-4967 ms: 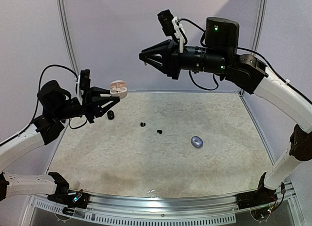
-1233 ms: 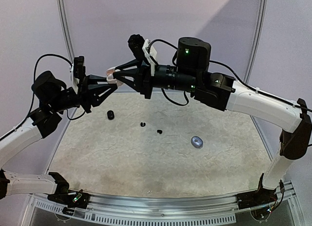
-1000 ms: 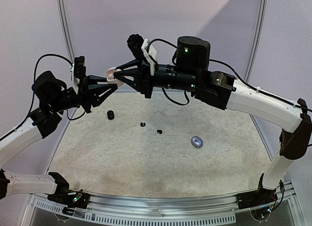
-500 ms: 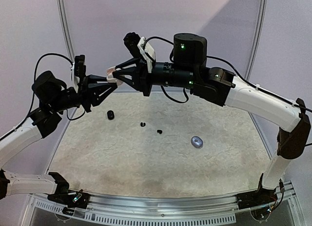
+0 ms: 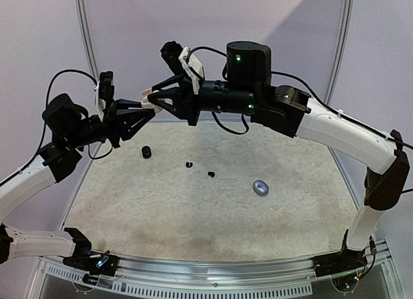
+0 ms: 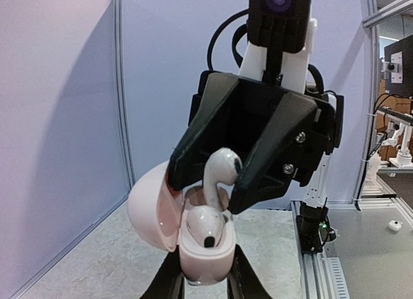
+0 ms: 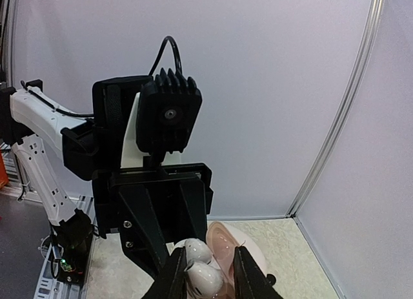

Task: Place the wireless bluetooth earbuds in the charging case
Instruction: Insert the right earbud into the right side groove of the charging case.

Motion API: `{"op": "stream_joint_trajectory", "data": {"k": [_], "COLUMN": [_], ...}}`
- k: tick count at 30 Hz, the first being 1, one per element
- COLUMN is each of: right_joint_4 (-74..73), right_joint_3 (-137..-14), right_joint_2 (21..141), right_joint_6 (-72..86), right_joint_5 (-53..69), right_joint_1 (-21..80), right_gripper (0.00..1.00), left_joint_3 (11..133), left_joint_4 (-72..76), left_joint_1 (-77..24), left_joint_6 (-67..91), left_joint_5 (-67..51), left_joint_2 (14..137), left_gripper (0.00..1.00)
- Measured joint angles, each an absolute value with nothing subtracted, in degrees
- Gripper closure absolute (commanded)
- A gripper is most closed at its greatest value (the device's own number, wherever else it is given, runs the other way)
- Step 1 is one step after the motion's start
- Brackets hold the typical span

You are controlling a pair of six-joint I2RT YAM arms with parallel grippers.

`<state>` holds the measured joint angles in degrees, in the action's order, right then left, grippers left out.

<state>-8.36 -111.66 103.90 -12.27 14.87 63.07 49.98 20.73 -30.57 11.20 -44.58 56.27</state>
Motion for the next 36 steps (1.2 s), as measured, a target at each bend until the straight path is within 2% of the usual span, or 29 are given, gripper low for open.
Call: {"op": "stream_joint_trajectory", "data": {"k": [14, 19, 22, 26, 36], "right_joint_4": [-10.9, -11.6, -11.8, -12.4, -13.1], "right_joint_3": [-115.1, -115.5, -115.7, -115.7, -117.1], "right_joint_2": [105.6, 105.8, 105.8, 105.9, 106.5], "right_joint_6": [-11.6, -11.1, -10.8, -10.6, -10.0], "right_joint_5": [13.7, 13.9, 14.1, 14.0, 13.7], "right_joint_1": [63.4, 63.4, 63.4, 63.4, 63.5], "right_gripper": [0.69, 0.63, 0.63, 0.71, 0.69], "left_joint_3": [50.0, 49.8, 49.6, 49.2, 48.9], "left_joint_4": [20.7, 20.7, 20.8, 21.1, 21.1], "left_joint_1": [-30.3, -30.3, -30.3, -30.3, -30.3], "left_joint_6": [12.2, 12.5, 13.0, 13.5, 12.4], "left_joint_5": [-44.3, -44.1, -44.0, -44.1, -44.1], "left_joint_2": [56.3, 56.3, 56.3, 56.3, 56.3], "left_gripper": [1.0, 1.0, 1.0, 1.0, 1.0]}}
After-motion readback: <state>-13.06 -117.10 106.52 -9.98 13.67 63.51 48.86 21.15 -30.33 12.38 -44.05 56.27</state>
